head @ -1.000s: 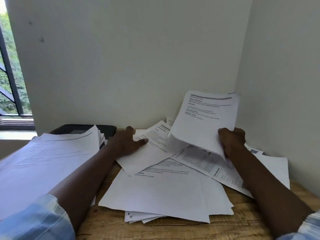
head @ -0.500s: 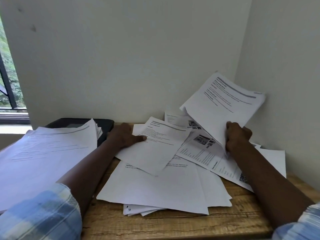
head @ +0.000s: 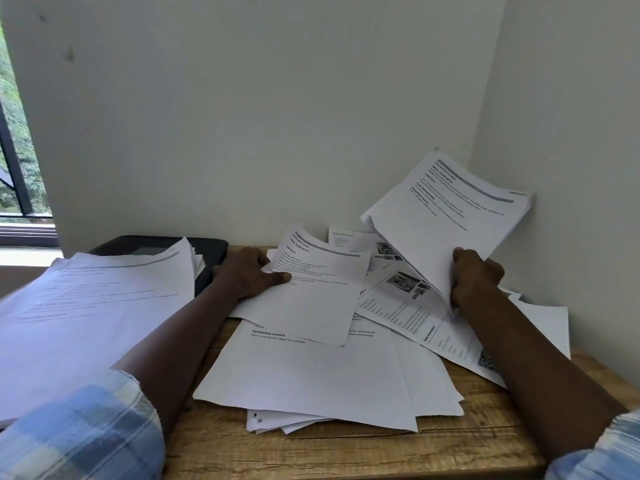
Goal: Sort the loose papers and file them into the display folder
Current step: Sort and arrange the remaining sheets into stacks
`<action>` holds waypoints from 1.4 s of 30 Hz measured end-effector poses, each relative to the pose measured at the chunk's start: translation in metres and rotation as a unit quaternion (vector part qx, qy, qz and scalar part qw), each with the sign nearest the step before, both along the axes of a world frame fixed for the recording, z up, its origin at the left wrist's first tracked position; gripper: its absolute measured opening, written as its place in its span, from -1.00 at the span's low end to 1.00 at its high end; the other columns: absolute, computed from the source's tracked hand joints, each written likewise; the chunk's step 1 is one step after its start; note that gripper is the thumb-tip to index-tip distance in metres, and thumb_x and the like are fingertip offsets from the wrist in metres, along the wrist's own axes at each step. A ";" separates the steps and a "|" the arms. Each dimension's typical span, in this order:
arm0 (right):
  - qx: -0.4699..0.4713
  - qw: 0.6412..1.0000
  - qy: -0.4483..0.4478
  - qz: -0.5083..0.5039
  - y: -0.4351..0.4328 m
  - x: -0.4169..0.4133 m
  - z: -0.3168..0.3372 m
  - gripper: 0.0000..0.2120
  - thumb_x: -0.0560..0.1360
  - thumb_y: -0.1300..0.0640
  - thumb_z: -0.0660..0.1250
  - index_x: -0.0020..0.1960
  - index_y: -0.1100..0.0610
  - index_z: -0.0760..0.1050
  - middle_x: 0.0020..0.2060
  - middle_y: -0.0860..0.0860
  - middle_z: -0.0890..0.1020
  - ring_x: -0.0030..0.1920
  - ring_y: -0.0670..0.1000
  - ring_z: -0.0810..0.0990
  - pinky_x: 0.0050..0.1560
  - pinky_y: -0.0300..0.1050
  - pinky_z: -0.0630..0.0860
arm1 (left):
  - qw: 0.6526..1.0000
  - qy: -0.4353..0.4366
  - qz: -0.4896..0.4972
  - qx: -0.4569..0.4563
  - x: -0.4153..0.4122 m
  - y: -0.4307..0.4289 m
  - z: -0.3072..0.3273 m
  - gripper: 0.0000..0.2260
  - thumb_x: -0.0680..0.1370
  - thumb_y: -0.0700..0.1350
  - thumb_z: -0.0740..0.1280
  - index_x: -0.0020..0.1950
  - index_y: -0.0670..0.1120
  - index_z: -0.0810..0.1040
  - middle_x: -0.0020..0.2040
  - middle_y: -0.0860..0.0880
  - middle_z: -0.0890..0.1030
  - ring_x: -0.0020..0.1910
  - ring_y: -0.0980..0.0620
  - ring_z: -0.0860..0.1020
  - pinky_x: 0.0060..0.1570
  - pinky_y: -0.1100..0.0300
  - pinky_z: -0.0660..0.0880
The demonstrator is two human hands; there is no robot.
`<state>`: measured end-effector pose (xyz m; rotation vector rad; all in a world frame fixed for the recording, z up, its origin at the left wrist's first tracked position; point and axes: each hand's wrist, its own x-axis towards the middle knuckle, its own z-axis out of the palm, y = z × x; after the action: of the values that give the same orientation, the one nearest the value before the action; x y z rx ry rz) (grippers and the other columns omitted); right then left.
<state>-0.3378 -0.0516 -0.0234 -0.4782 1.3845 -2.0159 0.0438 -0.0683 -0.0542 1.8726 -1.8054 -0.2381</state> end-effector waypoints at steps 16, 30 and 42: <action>-0.022 0.999 -0.035 0.005 -0.007 -0.003 -0.001 -0.73 0.44 0.21 0.46 -0.22 0.07 0.35 -0.25 -0.09 0.49 -0.16 0.06 0.49 0.06 -0.08 0.47 | 0.946 0.190 0.001 -0.262 -0.017 0.020 0.020 -0.93 0.63 -0.11 0.38 0.05 -0.10 0.59 -0.12 0.04 0.63 -0.12 -0.06 0.59 -0.27 0.20 0.34; -0.048 0.998 -0.045 -0.015 -0.011 -0.005 -0.001 -0.68 0.40 0.14 0.47 0.04 0.06 0.39 -0.04 -0.03 0.54 -0.12 0.02 0.52 0.09 -0.05 0.52 | 0.928 -0.235 0.203 -0.204 -0.007 0.036 0.037 -0.43 0.41 -0.18 0.44 0.40 -0.02 0.41 0.44 -0.20 0.30 0.30 -0.30 0.43 0.15 -0.15 0.41; -0.100 0.992 -0.075 0.001 -0.013 -0.005 0.008 -0.70 0.37 0.16 0.47 -0.06 0.02 0.36 -0.13 -0.08 0.51 -0.16 0.01 0.51 0.09 -0.05 0.55 | 0.961 0.070 -0.193 0.186 -0.139 0.048 0.054 -0.79 0.44 -0.08 0.61 -0.08 -0.14 0.66 -0.25 -0.08 0.56 -0.29 -0.04 0.44 -0.31 0.20 0.33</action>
<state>-0.3428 -0.0645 -0.0159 -0.4055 1.0980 -2.1527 -0.0951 -0.0203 -0.0006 1.6602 -2.1240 -0.8829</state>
